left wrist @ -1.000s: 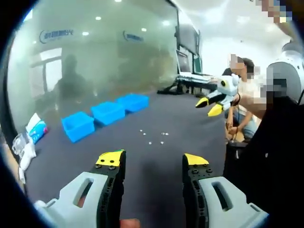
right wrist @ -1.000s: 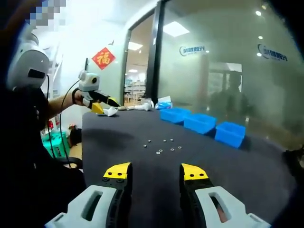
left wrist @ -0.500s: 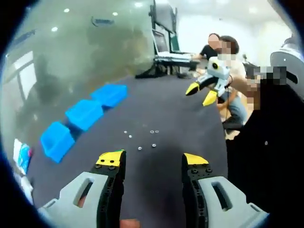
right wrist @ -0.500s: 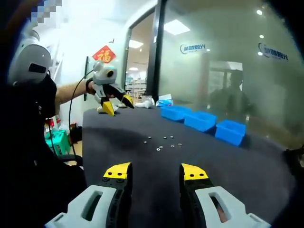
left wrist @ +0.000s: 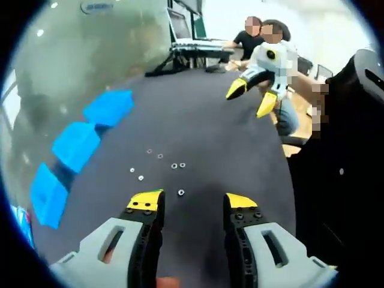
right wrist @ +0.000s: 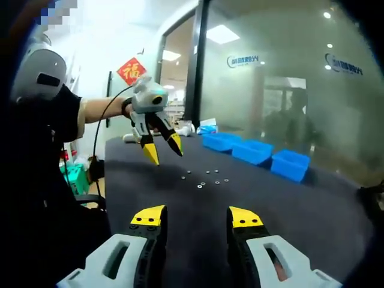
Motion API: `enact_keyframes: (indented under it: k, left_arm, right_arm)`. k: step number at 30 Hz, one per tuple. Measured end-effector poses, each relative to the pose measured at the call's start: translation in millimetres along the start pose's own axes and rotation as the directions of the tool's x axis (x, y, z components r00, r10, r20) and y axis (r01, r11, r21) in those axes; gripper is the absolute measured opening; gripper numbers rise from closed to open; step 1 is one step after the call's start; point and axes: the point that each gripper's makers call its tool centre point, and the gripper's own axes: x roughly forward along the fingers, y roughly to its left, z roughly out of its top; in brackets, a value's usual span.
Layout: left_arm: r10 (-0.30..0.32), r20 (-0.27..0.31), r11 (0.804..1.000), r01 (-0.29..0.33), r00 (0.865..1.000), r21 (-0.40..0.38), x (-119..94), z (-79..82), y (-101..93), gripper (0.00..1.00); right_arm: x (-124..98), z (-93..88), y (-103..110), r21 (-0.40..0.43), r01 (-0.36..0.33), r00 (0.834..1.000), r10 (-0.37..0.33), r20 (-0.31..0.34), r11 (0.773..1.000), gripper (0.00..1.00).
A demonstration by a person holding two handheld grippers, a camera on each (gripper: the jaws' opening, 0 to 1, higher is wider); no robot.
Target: Sort the screws, nuts, and washers into the corresponding bins
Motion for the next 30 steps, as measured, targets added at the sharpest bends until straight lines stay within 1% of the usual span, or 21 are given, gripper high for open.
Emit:
enact_keyframes:
  k: [3, 7, 8, 9, 10, 13, 17, 22, 30]
  left_arm:
    - [-0.015, -0.026, 1.0, 0.015, 1.0, -0.019, 5.1, -4.3, 1.3, 0.35]
    - [-0.021, -0.05, 1.0, 0.021, 0.999, -0.016, 12.4, -10.6, 3.4, 0.33]
    - [-0.024, -0.046, 1.0, 0.023, 0.999, -0.016, 14.0, -10.6, 4.2, 0.32]
    - [-0.027, -0.029, 0.999, 0.027, 0.999, -0.027, 16.1, -9.0, 5.5, 0.31]
    - [-0.029, -0.031, 0.998, 0.028, 0.999, -0.049, 18.4, -10.2, 6.9, 0.3]
    - [-0.025, -0.044, 0.999, 0.023, 0.999, -0.049, 23.0, -15.5, 11.0, 0.29]
    - [-0.035, -0.049, 0.997, 0.031, 0.998, -0.076, 27.9, -20.1, 14.1, 0.26]
    - [-0.037, -0.054, 0.996, 0.032, 0.998, -0.085, 34.6, -22.5, 16.4, 0.26]
    - [-0.054, -0.055, 0.994, 0.049, 0.997, -0.094, 41.0, -22.4, 15.9, 0.21]
  right_arm:
    - [-1.9, -1.1, -1.0, 0.004, 0.003, 1.0, -0.003, 0.002, 1.0, 0.36]
    - [-3.7, -2.3, -2.0, 0.008, 0.007, 1.0, -0.007, 0.005, 1.0, 0.36]
    - [-3.8, -2.5, -2.1, 0.008, 0.008, 1.0, -0.008, 0.005, 1.0, 0.36]
    - [-3.9, -2.6, -2.0, 0.01, 0.007, 1.0, -0.007, 0.007, 1.0, 0.36]
    - [-3.9, -2.7, -2.0, 0.015, 0.007, 1.0, -0.007, 0.008, 1.0, 0.36]
    - [-3.1, -2.9, -2.1, 0.015, 0.004, 1.0, -0.005, 0.009, 1.0, 0.36]
    - [-1.3, -3.3, -0.8, 0.015, -0.001, 1.0, 0.001, 0.009, 1.0, 0.36]
    - [-0.5, -5.9, 1.2, 0.018, -0.006, 1.0, 0.005, 0.005, 1.0, 0.36]
    - [-1.4, -8.0, 2.1, 0.027, -0.005, 1.0, 0.005, 0.0, 1.0, 0.36]
